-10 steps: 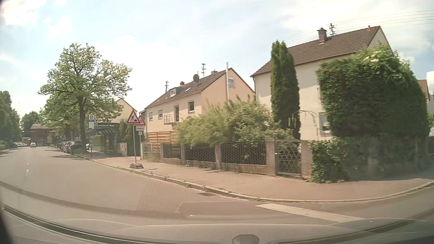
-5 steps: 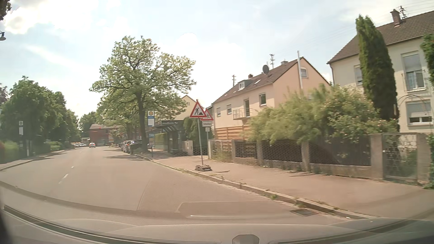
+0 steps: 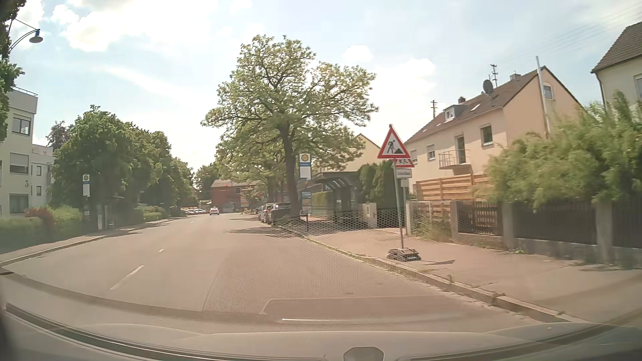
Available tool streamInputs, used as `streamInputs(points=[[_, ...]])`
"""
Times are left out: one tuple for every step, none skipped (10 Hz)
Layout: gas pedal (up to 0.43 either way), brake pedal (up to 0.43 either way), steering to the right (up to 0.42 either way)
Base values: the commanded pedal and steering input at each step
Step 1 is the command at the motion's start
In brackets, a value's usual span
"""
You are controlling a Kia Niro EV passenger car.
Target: Follow the waypoints while adhering to traffic rules and regulations
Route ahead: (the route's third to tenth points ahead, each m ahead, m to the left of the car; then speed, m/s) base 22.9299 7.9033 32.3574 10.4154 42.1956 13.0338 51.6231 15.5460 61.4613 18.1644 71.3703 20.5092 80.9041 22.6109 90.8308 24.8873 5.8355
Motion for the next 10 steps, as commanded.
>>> streamInputs(points=[[0.26,0.0,-0.179],[0.26,0.0,-0.152],[0.26,0.0,-0.14],[0.24,0.0,-0.128],[0.228,0.0,-0.118],[0.22,0.0,-0.112],[0.209,0.0,-0.112],[0.209,0.0,-0.115],[0.209,0.0,-0.112],[0.209,0.0,-0.107]])
